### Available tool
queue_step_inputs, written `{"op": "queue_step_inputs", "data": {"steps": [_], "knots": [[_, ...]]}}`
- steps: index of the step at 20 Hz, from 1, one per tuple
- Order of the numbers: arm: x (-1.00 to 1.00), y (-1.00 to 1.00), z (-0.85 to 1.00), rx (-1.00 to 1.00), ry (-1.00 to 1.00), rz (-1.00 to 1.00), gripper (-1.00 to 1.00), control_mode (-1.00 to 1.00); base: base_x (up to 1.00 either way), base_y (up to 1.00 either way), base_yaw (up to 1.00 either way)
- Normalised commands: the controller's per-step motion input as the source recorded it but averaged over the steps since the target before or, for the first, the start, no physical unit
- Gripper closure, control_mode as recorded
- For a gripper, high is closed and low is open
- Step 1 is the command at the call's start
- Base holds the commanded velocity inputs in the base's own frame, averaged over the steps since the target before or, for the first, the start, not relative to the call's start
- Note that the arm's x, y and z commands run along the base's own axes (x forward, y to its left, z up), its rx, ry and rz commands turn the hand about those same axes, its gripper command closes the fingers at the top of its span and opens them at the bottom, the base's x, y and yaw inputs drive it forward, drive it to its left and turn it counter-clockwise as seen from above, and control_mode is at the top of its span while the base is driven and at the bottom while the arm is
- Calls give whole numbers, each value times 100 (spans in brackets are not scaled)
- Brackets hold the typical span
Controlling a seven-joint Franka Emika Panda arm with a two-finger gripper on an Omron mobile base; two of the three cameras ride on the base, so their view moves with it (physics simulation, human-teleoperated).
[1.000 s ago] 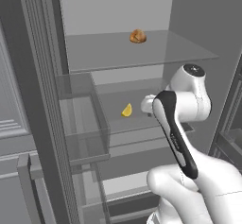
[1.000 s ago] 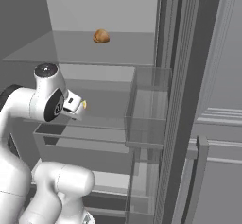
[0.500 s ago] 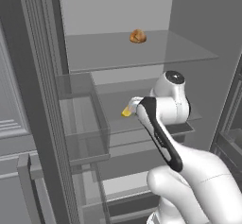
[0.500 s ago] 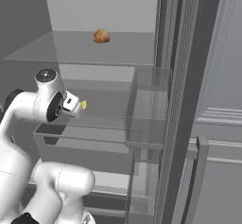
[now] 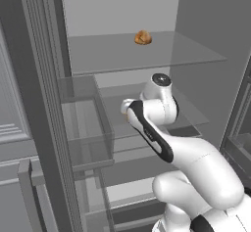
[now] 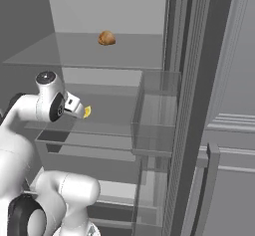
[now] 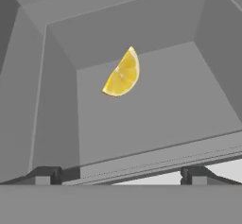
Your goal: Grab a lemon wedge from the fridge and one ice cube from the ice bowl, and put them in the glass of lemonade.
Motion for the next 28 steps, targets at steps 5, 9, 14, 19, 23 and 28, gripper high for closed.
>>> {"op": "queue_step_inputs", "data": {"steps": [5,9,14,19,23,28], "knots": [[14,0,-25,-4,0,0,-100,-100,0,0,0],[18,0,-32,-5,0,0,-100,-100,0,0,0],[23,0,-11,-5,0,0,-100,-100,0,0,0],[24,1,0,-3,0,0,-100,-100,0,0,0],[17,2,0,0,0,-1,-100,-100,0,0,0],[11,0,0,0,0,-3,-100,-100,0,0,0]]}}
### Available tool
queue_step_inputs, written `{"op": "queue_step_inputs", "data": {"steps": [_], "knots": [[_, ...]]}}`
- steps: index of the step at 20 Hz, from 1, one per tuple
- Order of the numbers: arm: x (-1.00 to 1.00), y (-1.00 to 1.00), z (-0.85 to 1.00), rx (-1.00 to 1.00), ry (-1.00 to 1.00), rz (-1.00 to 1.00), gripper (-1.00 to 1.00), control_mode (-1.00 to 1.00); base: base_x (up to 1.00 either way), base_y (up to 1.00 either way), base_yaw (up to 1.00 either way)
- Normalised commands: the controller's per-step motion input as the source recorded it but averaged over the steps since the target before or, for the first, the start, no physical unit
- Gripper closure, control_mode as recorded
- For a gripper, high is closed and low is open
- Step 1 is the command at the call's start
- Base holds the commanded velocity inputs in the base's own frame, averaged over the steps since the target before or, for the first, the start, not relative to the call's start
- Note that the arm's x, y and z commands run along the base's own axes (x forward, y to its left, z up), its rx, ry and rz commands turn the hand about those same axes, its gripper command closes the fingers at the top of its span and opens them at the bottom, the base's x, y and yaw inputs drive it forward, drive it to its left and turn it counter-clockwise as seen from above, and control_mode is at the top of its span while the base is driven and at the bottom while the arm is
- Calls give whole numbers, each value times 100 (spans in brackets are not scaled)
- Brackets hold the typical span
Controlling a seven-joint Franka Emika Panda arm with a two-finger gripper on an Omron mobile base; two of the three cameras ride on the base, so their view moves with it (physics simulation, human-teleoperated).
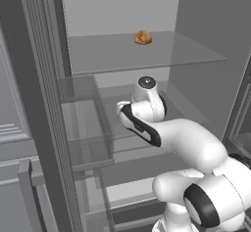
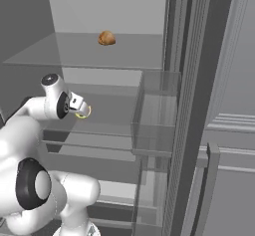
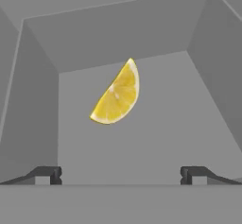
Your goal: Grab a lemon wedge from the fridge and one ice cube from the ice bowl, and put them in the glass of lemonade.
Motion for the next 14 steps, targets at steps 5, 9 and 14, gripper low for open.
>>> {"op": "queue_step_inputs", "data": {"steps": [5,9,14], "knots": [[22,-1,-3,0,0,-9,-100,-100,0,0,0],[36,0,-14,0,0,-5,-100,-100,0,0,0],[30,0,-24,0,0,-3,-100,-100,0,0,0]]}}
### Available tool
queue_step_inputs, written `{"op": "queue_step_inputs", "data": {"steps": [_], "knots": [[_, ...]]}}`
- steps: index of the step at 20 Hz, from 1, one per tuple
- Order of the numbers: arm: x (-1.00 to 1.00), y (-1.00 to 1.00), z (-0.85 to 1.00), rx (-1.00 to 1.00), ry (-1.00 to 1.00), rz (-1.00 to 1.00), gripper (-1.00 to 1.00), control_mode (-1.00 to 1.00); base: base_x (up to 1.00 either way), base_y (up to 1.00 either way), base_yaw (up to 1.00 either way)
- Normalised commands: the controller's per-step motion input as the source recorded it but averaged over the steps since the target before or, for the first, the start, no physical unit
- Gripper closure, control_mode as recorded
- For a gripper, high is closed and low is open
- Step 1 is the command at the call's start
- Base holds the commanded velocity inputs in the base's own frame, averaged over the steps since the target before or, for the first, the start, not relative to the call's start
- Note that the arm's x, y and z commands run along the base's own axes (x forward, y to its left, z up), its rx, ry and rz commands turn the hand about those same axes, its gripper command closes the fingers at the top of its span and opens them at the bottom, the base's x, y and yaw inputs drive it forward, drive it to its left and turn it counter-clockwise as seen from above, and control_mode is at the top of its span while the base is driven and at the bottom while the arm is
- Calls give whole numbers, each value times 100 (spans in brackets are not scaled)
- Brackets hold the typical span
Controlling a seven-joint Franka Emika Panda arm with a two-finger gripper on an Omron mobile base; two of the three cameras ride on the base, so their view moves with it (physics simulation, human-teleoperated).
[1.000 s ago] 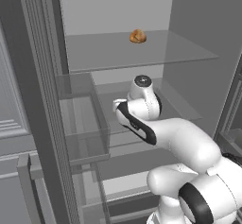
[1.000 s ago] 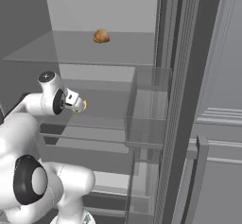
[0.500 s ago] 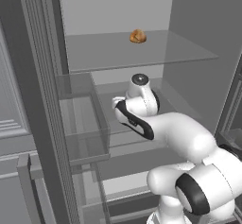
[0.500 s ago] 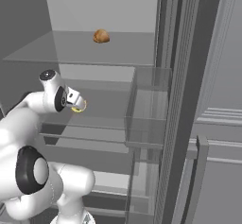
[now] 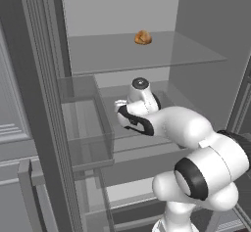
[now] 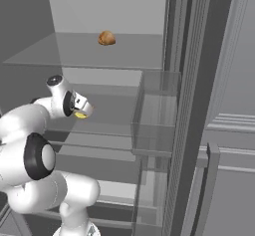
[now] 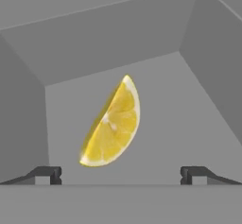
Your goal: Grab a lemon wedge from the fridge and one ice cube from the ice bowl, and put them in the glass of lemonade.
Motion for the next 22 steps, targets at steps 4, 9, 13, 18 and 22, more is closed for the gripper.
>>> {"op": "queue_step_inputs", "data": {"steps": [4,9,13,18,22], "knots": [[18,-3,-6,0,4,0,-100,-100,0,0,0],[28,-13,0,0,6,0,-100,-100,0,0,0],[19,-3,-3,0,7,0,-100,-100,0,0,0],[0,0,-25,0,10,0,-100,-100,0,0,0],[0,0,-34,0,6,-1,-100,-100,0,0,0]]}}
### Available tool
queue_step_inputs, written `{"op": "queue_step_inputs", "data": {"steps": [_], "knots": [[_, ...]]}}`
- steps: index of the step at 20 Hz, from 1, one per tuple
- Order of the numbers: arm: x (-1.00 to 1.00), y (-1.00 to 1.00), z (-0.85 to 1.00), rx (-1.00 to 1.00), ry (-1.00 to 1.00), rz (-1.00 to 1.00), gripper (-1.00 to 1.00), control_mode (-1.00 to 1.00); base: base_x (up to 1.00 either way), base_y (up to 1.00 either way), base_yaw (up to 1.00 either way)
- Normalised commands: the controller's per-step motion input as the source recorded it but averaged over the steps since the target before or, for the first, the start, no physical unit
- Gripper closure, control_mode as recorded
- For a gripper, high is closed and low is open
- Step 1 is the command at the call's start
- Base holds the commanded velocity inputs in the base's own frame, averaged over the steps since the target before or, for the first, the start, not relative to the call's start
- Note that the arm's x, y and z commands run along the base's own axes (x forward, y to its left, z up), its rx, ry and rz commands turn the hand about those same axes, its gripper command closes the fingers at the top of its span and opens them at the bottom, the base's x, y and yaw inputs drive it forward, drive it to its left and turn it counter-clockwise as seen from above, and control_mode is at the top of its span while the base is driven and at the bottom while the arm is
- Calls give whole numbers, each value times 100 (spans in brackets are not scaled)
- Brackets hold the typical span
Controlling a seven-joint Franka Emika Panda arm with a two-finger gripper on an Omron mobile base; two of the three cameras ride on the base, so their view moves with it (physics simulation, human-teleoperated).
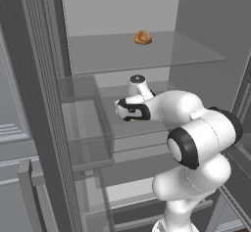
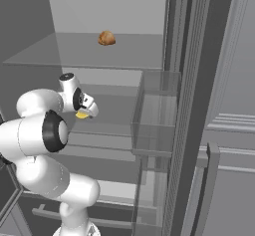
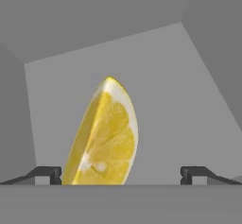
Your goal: Grab a lemon wedge from the fridge and one ice cube from the ice bowl, and put them in the glass of lemonade.
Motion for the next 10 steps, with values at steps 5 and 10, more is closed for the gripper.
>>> {"op": "queue_step_inputs", "data": {"steps": [5,10], "knots": [[0,0,-12,0,0,-1,-100,-100,0,0,0],[0,0,2,0,-10,-1,-100,-100,0,0,0]]}}
